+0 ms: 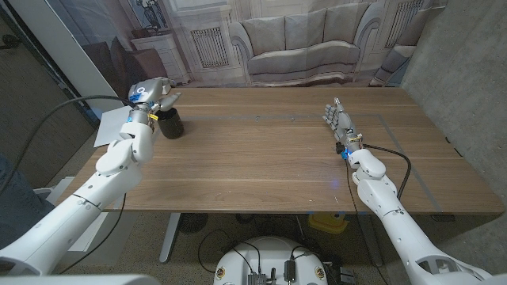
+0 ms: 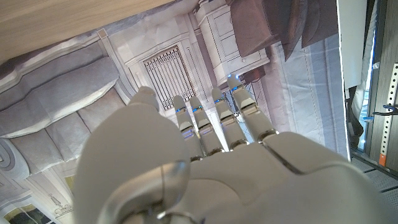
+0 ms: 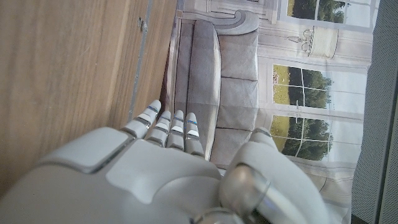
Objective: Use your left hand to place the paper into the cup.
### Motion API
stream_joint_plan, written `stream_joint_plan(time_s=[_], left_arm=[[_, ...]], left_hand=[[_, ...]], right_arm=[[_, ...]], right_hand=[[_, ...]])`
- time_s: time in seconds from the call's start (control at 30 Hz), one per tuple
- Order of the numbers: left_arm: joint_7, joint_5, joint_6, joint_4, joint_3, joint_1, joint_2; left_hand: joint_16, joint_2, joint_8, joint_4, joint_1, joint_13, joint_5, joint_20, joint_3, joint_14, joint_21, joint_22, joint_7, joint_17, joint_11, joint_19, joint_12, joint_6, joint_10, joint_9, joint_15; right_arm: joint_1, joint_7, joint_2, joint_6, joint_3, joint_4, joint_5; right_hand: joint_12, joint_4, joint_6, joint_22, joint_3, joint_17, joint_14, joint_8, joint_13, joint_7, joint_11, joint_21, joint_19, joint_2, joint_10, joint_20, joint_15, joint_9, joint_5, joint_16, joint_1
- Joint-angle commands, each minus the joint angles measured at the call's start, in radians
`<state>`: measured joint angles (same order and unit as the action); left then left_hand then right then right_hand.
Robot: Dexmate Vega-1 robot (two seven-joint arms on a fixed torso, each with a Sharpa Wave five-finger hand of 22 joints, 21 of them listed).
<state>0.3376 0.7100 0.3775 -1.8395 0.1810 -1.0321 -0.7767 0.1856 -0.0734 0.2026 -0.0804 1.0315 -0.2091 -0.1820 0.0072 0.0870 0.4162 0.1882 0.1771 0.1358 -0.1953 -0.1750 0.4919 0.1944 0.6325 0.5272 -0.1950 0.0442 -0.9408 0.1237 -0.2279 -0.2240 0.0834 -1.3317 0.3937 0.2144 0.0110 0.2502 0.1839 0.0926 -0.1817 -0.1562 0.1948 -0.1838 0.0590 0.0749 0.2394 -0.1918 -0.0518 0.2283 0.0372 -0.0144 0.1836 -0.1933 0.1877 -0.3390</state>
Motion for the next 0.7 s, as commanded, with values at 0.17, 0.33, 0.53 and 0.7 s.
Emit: stream_joint_plan(time_s=[0.17,0.33,0.53,0.7], left_arm=[[-0.014,0.006,0.015,-0.051,-0.041,-0.028,-0.008],[-0.015,0.008,0.004,-0.056,-0.051,-0.034,-0.015],[-0.013,0.002,-0.009,-0.059,-0.067,-0.042,-0.017],[-0.006,0.004,-0.011,-0.068,-0.078,-0.054,-0.016]], left_hand=[[0.003,0.005,-0.003,-0.008,-0.014,0.0,-0.01,0.008,-0.003,-0.008,0.004,0.0,0.0,-0.001,0.003,-0.001,-0.003,-0.003,-0.008,-0.003,0.128],[0.004,0.006,-0.003,-0.01,-0.017,0.0,-0.011,0.01,-0.005,-0.008,0.003,0.0,-0.001,-0.001,-0.002,-0.006,-0.001,-0.005,-0.005,-0.003,0.128],[0.004,0.008,-0.002,-0.01,-0.019,0.0,-0.013,0.011,-0.007,-0.009,0.003,0.0,-0.001,0.0,-0.006,-0.009,0.0,-0.005,-0.005,-0.002,0.128],[0.004,0.009,-0.001,-0.011,-0.021,0.0,-0.014,0.012,-0.008,-0.009,0.003,0.0,-0.001,0.0,-0.003,-0.011,0.0,-0.005,-0.006,-0.002,0.128]], right_arm=[[-0.013,-0.01,-0.004,-0.002,0.001,-0.02,-0.004],[-0.024,-0.022,-0.004,0.006,0.002,-0.039,-0.004],[-0.04,-0.033,-0.013,0.018,0.005,-0.071,-0.011],[-0.042,-0.037,-0.013,0.021,0.009,-0.076,-0.01]], right_hand=[[-0.003,0.004,0.006,0.001,-0.001,-0.003,-0.007,0.001,-0.002,-0.001,0.001,-0.007,-0.01,-0.002,0.01,0.023,0.001,0.006,0.0,0.001,-0.003],[-0.002,0.004,0.006,0.001,-0.001,-0.003,-0.006,0.001,-0.002,-0.001,0.001,-0.008,-0.01,-0.003,0.01,0.022,0.0,0.006,0.0,0.0,-0.003],[-0.003,0.005,0.004,0.002,-0.002,-0.003,-0.006,0.0,-0.002,-0.001,0.002,-0.009,-0.011,-0.003,0.01,0.023,0.001,0.006,0.0,0.0,-0.003],[-0.003,0.005,0.005,0.002,-0.002,-0.003,-0.006,0.0,-0.002,-0.001,0.0,-0.01,-0.011,-0.003,0.009,0.023,0.001,0.006,0.0,0.0,-0.003]])
